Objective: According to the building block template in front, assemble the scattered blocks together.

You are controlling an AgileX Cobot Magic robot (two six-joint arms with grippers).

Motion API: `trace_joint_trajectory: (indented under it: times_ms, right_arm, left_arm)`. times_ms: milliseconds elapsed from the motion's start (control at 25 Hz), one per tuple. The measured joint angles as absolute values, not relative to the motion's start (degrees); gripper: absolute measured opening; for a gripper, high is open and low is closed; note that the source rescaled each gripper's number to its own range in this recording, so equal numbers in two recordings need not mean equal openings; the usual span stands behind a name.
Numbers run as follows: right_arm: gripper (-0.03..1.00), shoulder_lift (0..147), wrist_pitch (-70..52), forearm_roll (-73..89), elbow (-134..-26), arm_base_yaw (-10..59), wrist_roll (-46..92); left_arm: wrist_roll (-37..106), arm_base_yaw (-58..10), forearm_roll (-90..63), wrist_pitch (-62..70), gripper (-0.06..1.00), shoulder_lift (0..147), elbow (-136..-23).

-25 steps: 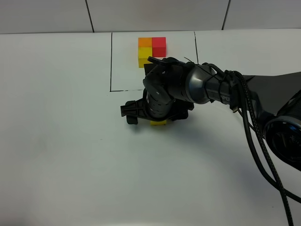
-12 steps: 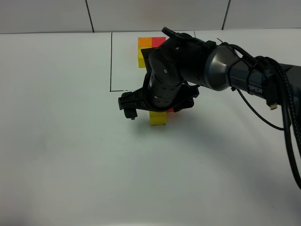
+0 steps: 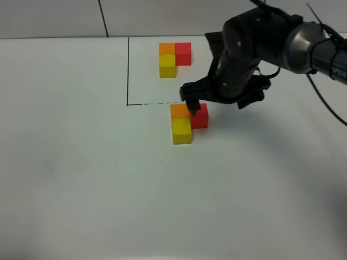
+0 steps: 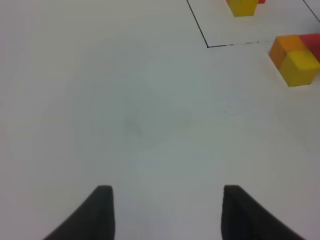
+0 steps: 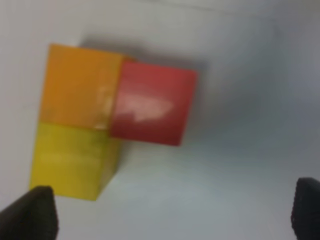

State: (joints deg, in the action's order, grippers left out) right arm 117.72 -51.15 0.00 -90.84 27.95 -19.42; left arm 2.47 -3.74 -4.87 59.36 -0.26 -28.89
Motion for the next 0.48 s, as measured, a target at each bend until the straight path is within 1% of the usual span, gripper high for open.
trace_joint_trajectory:
  times_ms: [200,480]
  right_arm:
    - [0.98,117.09,-50.13,0.0,-90.77,20.07,-15.24]
    - [0.98,113.24,-43.26,0.45,-90.77,10.88,-11.28]
  left_arm:
    - [2.47,-3.74,-4.87,59.36,0.09,-0.26,-28.89]
    - [2.47,-3.74,-4.87,59.36,0.09,-0.26,-28.89]
